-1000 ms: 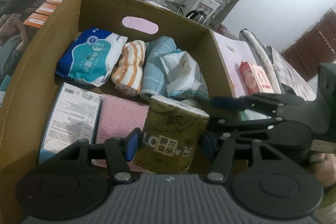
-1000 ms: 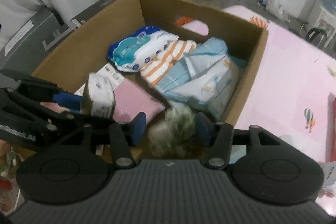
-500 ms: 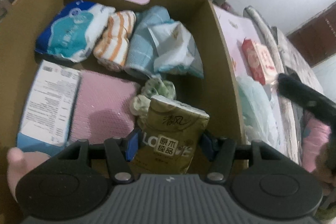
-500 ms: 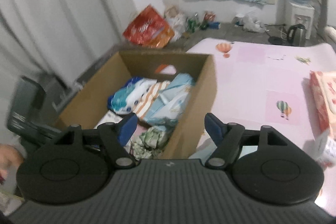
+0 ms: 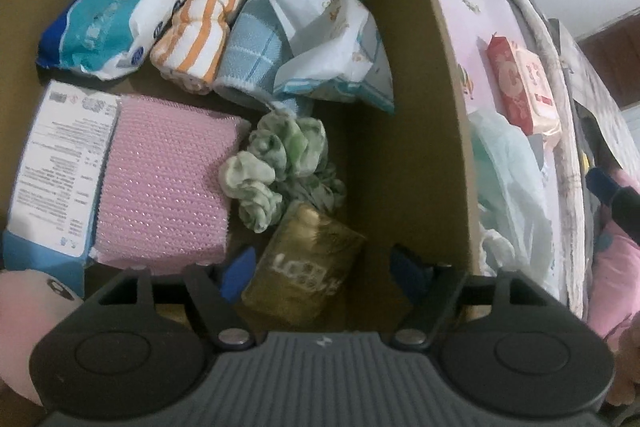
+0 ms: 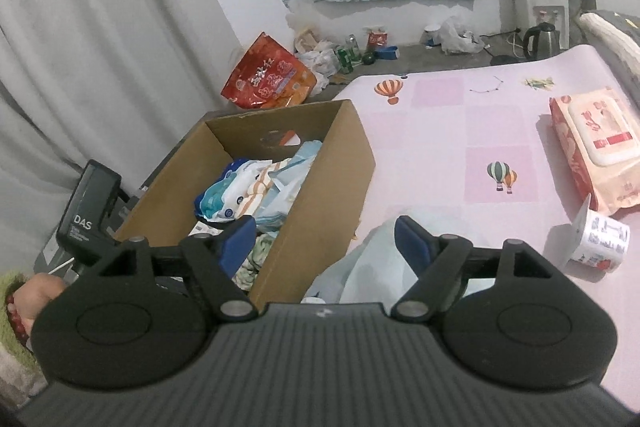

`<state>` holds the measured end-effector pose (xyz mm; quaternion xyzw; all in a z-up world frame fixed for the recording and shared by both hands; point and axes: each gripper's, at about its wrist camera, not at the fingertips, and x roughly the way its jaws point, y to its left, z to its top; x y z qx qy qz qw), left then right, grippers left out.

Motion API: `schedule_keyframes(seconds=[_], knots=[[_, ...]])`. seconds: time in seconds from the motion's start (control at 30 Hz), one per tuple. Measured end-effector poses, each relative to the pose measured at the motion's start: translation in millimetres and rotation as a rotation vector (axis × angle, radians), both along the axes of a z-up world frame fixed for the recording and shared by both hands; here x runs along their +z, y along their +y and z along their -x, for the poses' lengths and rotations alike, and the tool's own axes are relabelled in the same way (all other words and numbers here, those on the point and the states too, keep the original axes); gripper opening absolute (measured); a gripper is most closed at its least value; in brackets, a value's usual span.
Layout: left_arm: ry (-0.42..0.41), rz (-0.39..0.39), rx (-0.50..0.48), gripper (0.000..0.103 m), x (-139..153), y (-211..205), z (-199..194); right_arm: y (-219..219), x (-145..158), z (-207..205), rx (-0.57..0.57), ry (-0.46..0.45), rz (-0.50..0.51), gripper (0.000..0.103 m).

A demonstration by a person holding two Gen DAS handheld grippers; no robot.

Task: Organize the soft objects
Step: 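Move the right tool back to the white yogurt cup on the bed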

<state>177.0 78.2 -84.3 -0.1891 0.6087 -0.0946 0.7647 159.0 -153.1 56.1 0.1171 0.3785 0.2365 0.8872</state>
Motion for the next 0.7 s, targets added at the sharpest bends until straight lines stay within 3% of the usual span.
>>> schedule_keyframes(seconds=[0.2,0.4,0.7], knots=[[-0.089,-0.032,-0.004,0.082,29.6,3.7,11.9,-17.9,8.0,14.1,-0.029,-0.053,-0.053,0.079],[-0.242,-0.059,-0.035,0.091,74.2,0.0,36.2,-58.9,9.3,36.8,-0.124,-0.097,-0.114,0.083],[-0.466,-0.134,-0.118,0.095,132.9,-38.6,47.5,-113.6,-36.0,54.1,-0.269,-0.046,-0.159,0.084]])
